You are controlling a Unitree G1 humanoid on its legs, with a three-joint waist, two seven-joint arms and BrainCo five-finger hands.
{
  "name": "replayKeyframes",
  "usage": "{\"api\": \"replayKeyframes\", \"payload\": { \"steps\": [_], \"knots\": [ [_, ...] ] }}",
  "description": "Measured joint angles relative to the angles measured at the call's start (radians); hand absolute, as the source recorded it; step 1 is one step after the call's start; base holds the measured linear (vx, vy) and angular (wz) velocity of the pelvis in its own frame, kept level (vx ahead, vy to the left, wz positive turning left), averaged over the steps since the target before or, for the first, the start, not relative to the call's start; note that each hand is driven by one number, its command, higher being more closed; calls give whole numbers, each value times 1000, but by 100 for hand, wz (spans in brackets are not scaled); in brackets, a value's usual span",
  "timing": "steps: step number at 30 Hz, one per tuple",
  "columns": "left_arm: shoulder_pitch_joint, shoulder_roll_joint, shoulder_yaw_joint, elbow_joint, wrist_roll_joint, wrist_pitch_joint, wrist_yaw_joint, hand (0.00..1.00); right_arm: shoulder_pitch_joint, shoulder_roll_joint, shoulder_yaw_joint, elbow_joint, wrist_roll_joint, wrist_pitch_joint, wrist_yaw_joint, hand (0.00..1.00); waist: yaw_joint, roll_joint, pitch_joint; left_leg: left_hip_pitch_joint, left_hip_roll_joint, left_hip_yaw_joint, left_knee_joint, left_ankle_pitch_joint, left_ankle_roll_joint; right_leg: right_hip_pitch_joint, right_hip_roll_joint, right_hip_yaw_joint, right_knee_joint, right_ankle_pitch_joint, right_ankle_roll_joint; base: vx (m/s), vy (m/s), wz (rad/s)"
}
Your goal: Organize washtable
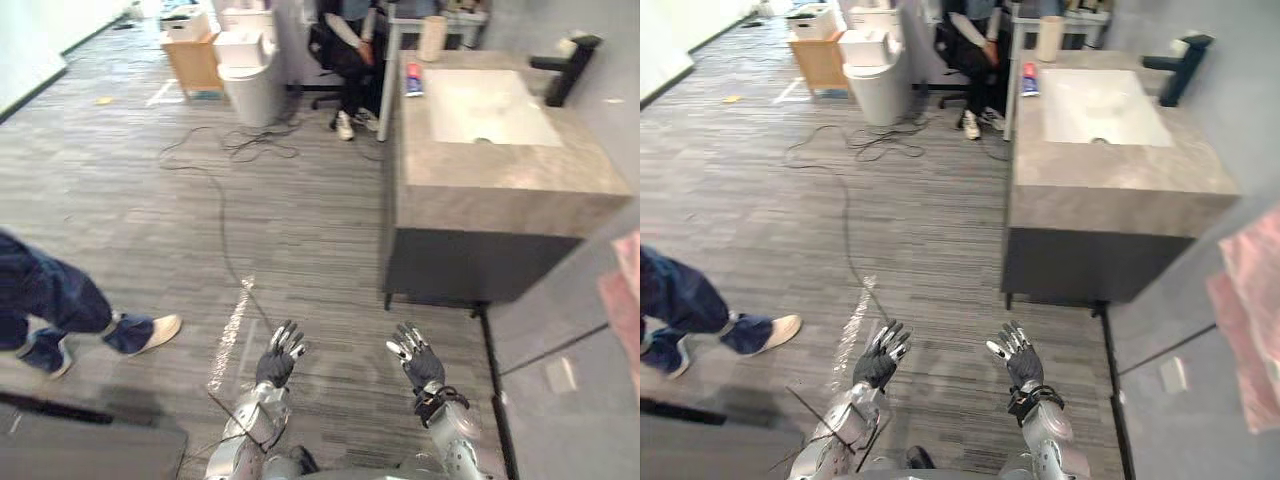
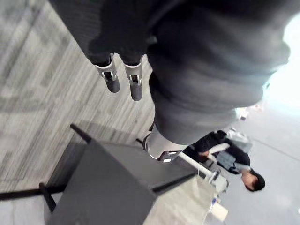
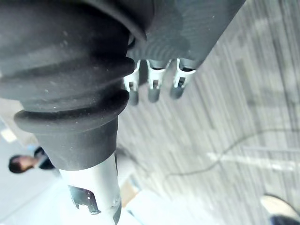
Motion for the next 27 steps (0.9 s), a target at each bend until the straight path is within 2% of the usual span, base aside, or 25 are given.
{"api": "replayKeyframes", "payload": {
  "steps": [2,5,6,7,8,9,10,12,13,17,20,27],
  "knots": [
    [2,18,6,-1,0,0,0,0,0,4,2,1,0,4,-2,0,3,3,3,-17,-29,-16,-21,11,10,-5,-10,4,-34,51,15,-36,244,33],
    [10,35,24,-26,1,8,1,0,0,5,20,1,0,6,-7,0,3,-15,14,-35,-51,-19,6,3,32,-12,-21,59,-44,101,14,-36,209,12],
    [12,36,38,-50,3,7,1,0,-3,12,24,0,0,7,-6,0,7,-21,18,-59,-57,-35,20,-15,52,-52,-15,170,-27,109,-10,-63,175,2],
    [10,39,39,-51,5,7,1,0,-3,16,24,0,0,7,-6,0,5,-21,20,-67,-61,-44,17,-15,52,-79,-4,247,-12,91,-34,-72,161,10],
    [8,40,39,-51,12,7,2,0,-1,21,24,-1,0,8,-5,0,-1,-17,22,-73,-64,-56,10,-10,61,-96,20,342,-4,66,-39,-51,107,36],
    [2,41,37,-51,13,7,2,0,6,26,23,-1,0,11,-5,0,-13,-19,25,-73,-74,-82,-8,1,66,-108,69,497,0,33,-20,-59,97,71],
    [-6,40,32,-51,13,7,2,0,29,26,24,-6,1,20,-5,0,-23,-19,26,-55,-99,-111,-53,22,58,-112,136,690,12,-10,24,-48,82,78],
    [-1,39,32,-51,25,7,0,0,45,24,25,-10,-8,33,2,0,-30,-25,26,-28,-130,-129,-93,34,42,-110,176,785,17,-36,55,-33,40,68],
    [2,39,31,-51,34,7,-1,0,48,24,26,-12,-25,33,5,0,-30,-26,26,-20,-150,-142,-106,37,38,-112,199,820,6,-39,59,-28,15,58],
    [27,21,30,-55,71,6,-1,0,69,20,24,-52,-47,33,11,0,-32,-17,30,-19,-179,-197,-112,38,37,-108,246,922,-16,-52,36,-11,-15,41],
    [47,15,31,-52,71,7,-1,0,58,24,23,-51,-58,33,18,0,-32,-32,27,-27,-182,-205,-112,58,43,-106,246,909,-52,-50,35,-28,-42,24],
    [78,9,34,-59,75,15,-4,0,67,24,18,-51,-66,33,16,0,-33,-32,27,-51,-172,-206,-121,62,39,-108,249,915,-112,-14,37,-22,-42,-4]
  ]
}}
